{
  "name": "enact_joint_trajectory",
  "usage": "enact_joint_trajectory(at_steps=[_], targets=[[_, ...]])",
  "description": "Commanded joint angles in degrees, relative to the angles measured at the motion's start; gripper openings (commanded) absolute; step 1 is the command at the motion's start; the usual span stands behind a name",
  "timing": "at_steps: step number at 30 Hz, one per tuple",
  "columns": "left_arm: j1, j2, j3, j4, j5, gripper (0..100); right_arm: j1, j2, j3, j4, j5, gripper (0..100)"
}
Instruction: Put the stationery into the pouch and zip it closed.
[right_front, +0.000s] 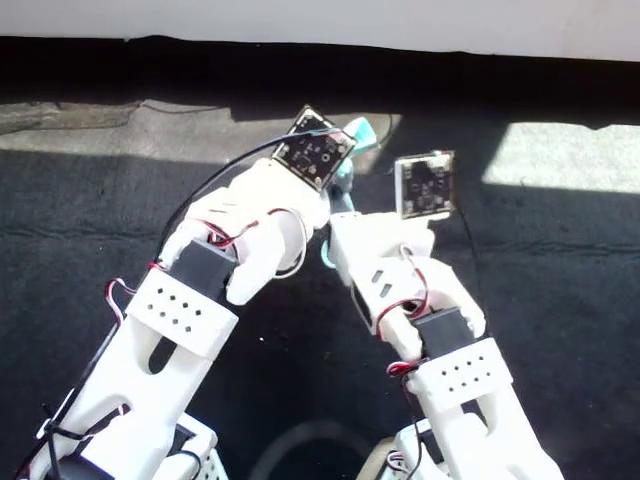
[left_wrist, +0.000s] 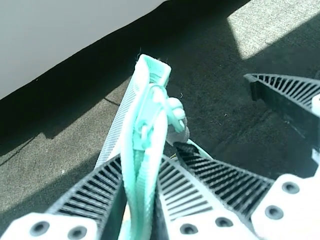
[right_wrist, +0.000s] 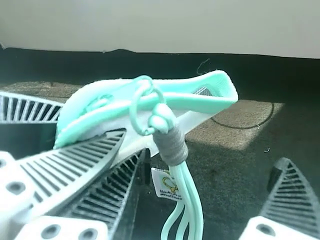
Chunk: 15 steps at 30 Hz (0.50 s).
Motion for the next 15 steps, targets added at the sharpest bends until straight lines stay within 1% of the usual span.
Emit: enact_joint_trajectory(at_steps=[1, 4, 11, 15], targets=[[-1.7, 1.3, 0.0, 2.1, 0.5, 1, -1.7, 0.1, -0.4, -0.7, 0.1, 37.2], [-1.5, 1.3, 0.0, 2.1, 0.5, 1, -1.7, 1.2, -0.3, -1.8, 0.1, 37.2], [-1.5, 1.3, -0.2, 3.7, 0.5, 1, -1.8, 11.2, -2.2, -3.3, 0.1, 37.2], [-1.9, 1.4, 0.0, 3.7, 0.4, 1, -2.8, 11.1, -4.3, -3.4, 0.1, 37.2]])
